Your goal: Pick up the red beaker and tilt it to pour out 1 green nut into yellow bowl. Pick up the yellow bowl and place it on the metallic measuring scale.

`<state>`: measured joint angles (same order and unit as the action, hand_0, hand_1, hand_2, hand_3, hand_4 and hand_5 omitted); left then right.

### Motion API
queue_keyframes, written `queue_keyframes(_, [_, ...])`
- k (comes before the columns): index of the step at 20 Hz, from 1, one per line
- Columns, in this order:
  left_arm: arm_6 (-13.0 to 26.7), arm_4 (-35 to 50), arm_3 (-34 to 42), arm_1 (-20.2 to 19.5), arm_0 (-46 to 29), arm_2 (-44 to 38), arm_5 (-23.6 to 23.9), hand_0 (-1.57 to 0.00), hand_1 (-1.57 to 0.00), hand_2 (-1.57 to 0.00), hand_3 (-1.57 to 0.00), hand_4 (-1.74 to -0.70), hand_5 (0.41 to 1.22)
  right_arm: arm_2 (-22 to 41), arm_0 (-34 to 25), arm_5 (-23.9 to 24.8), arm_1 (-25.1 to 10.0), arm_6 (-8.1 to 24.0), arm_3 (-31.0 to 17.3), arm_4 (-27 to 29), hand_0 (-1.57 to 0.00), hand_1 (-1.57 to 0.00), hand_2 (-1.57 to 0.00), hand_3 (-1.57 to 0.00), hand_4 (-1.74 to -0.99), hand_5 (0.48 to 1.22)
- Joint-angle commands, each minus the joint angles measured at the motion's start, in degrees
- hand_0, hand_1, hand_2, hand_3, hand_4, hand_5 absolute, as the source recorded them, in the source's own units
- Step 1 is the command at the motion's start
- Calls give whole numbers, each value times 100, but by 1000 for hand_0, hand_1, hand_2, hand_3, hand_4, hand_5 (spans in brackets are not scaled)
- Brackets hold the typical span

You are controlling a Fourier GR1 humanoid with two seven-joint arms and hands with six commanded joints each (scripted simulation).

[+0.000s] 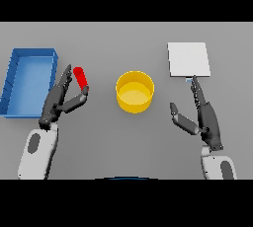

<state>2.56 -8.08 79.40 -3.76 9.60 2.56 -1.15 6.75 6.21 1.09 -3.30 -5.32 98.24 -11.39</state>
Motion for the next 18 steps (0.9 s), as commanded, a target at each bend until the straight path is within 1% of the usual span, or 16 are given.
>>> queue_keyframes(1, [-93, -21, -185, 59, 48, -10, 37, 1, 1, 1, 1, -1359, 726, -24, -14, 3, -20, -32, 5, 11, 1, 1, 1, 1, -1331, 686])
queue_keyframes(3, [-66, -13, -678, 132, 406, -122, 105, 1, 1, 1, 1, -1345, 718, -54, -40, -19, -31, 87, 48, 71, 1, 1, 1, 1, -1339, 688])
queue_keyframes(4, [-181, 15, -795, 113, 484, -170, 80, 1, 1, 1, 1, -1339, 717, -55, 14, -24, -32, 55, 58, 80, 1, 1, 1, 1, -1341, 689])
queue_keyframes(5, [-243, 59, -910, 92, 592, -231, 56, 1, 1, 1, 1, -1333, 714, -54, -25, 7, -34, 101, 45, 39, 1, 1, 1, 1, -1338, 688])
queue_keyframes(7, [-287, 51, -1196, 89, 867, -291, 68, 1, 1, 1, 1, -1323, 712, -90, -24, -18, -24, 79, -18, 105, 1, 1, 1, 1, -1338, 688])
queue_keyframes(8, [-337, 59, -1345, 45, 998, -350, 59, 1, 1, 1, 1, -1321, 713, -108, -50, -33, -36, 87, 26, 148, 1, 1, 1, 1, -1336, 688])
queue_keyframes(9, [-398, 52, -1470, 68, 1059, -358, 60, 1, 1, 1, 1, -1319, 711, -99, -53, -46, -57, -10, 18, 130, 1, 1, 1, 1, -1333, 687])
queue_keyframes(11, [-433, -7, -1596, 99, 1181, -335, 93, 1, 1, 1, 1, -1314, 704, -130, -74, 1, -29, 51, -22, 134, 1, 1, 1, 1, -1332, 685])
queue_keyframes(12, [-379, -19, -1694, 81, 1284, -356, 98, 1, 1, 1, 1, -1311, 703, -72, -8, -21, 0, -6, -49, 100, 1, 1, 1, 1, -1329, 684])
queue_keyframes(14, [-424, 50, -1819, 30, 1400, -427, 14, 1, 1, 1, 1, -1318, 708, -102, -61, -2, -22, 118, 63, 121, 1, 1, 1, 1, -1320, 683])
queue_keyframes(17, [-601, 29, -2070, 42, 1579, -458, 15, 1, 1, 1, 1, -1343, 725, -101, -65, -6, -16, 112, 1, 117, 1, 1, 1, 1, -1305, 681])
queue_keyframes(18, [-733, 26, -2214, 105, 1649, -469, 41, 1, 1, 1, 1, -1363, 735, -135, -59, -32, -47, 83, -16, 155, 1, 1, 1, 1, -1298, 682])
